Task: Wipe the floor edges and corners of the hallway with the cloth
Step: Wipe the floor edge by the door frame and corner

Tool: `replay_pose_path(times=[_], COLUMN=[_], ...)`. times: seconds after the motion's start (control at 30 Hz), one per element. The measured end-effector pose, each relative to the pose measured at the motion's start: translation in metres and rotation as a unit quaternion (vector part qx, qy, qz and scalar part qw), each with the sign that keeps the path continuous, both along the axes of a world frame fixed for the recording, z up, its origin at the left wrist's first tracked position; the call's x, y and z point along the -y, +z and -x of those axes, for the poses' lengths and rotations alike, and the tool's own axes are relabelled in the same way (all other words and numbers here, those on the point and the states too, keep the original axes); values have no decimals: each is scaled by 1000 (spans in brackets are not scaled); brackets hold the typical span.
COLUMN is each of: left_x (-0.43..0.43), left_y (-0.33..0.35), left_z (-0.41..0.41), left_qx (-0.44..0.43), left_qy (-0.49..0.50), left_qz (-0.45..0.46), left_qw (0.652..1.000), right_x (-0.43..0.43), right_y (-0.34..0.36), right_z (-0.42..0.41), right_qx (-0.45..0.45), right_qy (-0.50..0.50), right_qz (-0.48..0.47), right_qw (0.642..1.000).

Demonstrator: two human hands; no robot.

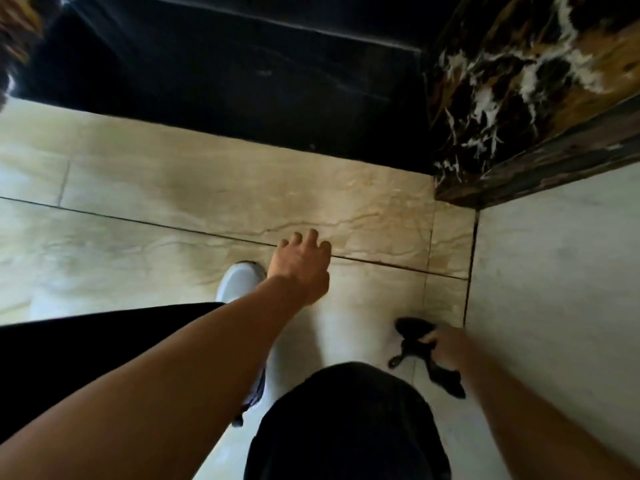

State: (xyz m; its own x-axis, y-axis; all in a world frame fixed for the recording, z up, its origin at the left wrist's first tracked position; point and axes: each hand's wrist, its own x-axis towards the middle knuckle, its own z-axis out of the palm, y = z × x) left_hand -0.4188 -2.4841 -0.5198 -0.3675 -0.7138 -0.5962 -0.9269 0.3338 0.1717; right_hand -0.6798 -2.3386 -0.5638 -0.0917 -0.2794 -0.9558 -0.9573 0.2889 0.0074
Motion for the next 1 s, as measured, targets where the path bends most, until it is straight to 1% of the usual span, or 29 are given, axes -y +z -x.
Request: replay_pose_path(times=[0.03,0.07,0.1,0.17,0.2,0.27,0.3,0.33,0.37,0.4,0.47,0.53,0.6,0.67,0.73,0.8,0.83,0.9,0.97,1.0], left_x=[-2,-4,-6,-12,-17,-34,-44,-57,-71,-84,-108,-131,-151,-164,-164,-161,-157,-140,-117,-104], left_y=[22,39,65,116,151,212,239,260,284,300,322,333,329,321,300,292,294,294,295,296], left_z=[-14,-25,-40,-64,-83,-119,-138,-157,-185,-211,-264,-319,-371,-412,-465,-503,-515,-554,-591,-608], left_qx=[11,23,17,-26,-49,-72,-72,-68,-62,-54,-29,-15,0,16,35,42,35,16,15,24], left_qy=[8,20,51,117,162,225,241,255,279,300,343,389,425,424,416,412,415,424,428,434], left_qz=[-14,-27,-36,-55,-54,-47,-37,-33,-31,-35,-56,-83,-107,-123,-131,-137,-142,-122,-99,-92], left_qw=[1000,999,998,991,984,971,967,964,958,952,937,917,899,897,899,900,898,897,898,896], right_x=[28,52,72,98,109,119,122,119,114,108,100,95,99,107,117,132,137,155,170,179], right_y=[27,58,91,150,187,252,284,315,347,375,404,416,411,396,366,347,341,329,322,321], right_z=[0,-12,-25,-58,-79,-127,-154,-179,-210,-238,-288,-334,-376,-411,-453,-482,-493,-532,-573,-596], right_qx=[-12,-14,-19,-18,-1,58,90,127,163,191,218,232,225,218,206,169,153,128,123,129], right_qy=[10,-2,-19,-42,-46,-86,-115,-149,-162,-157,-126,-103,-122,-155,-233,-298,-318,-352,-346,-323], right_qz=[-42,-52,-33,30,72,182,210,208,189,166,141,121,107,99,91,87,87,111,123,127], right_qw=[999,999,999,998,996,978,967,958,955,955,957,960,961,958,946,935,932,921,922,929])
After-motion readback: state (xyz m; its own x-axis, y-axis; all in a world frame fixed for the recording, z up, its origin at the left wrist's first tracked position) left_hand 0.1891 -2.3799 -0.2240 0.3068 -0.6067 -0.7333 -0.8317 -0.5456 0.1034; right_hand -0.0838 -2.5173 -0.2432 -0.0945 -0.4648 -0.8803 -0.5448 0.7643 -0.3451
